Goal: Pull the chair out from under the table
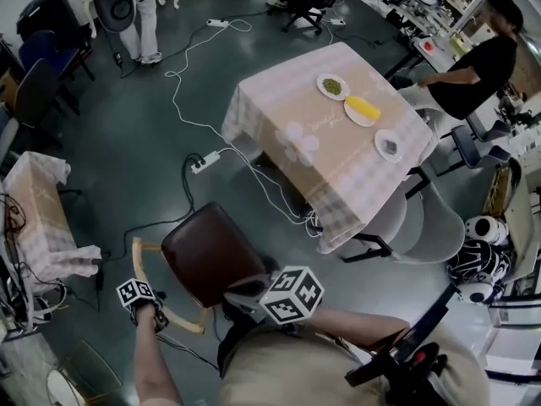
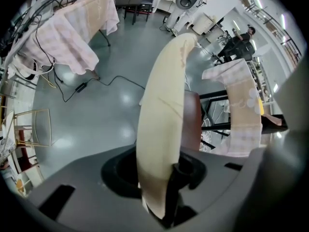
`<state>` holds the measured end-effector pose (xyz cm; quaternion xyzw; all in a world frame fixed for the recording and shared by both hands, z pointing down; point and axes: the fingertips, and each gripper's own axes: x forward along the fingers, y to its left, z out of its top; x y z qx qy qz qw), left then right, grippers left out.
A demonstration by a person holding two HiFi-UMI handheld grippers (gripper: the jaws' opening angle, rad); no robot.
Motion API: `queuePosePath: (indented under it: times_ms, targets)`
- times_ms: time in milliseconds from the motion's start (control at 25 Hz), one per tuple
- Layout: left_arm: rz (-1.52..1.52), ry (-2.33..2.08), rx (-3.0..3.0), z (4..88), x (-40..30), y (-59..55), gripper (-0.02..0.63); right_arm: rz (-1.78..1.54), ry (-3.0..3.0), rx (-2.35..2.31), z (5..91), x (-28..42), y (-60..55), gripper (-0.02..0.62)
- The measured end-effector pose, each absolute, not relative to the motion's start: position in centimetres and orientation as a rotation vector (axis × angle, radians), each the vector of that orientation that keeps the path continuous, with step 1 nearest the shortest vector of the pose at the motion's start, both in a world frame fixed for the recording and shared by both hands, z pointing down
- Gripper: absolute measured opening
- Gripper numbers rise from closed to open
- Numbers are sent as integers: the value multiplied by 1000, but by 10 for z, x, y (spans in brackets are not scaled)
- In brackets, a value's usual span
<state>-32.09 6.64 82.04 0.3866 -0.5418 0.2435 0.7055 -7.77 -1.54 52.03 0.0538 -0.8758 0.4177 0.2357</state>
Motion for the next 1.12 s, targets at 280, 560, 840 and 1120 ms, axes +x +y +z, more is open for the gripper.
queuePosePath:
  times_ms: [280, 560, 840, 1120]
  targets:
    - [555, -1223, 841, 820, -335, 74, 127, 1159, -2399, 146, 521, -84, -15, 11]
    - [573, -1230, 828, 822, -344, 73, 126, 1168, -2388, 166, 524, -81, -15, 11]
    - [519, -1271, 796, 819, -357, 83, 127, 1145, -2399, 153, 522, -90, -14, 11]
    - [501, -1320, 771, 817, -373, 92, 127, 1128, -2393, 138, 522, -93, -11, 11]
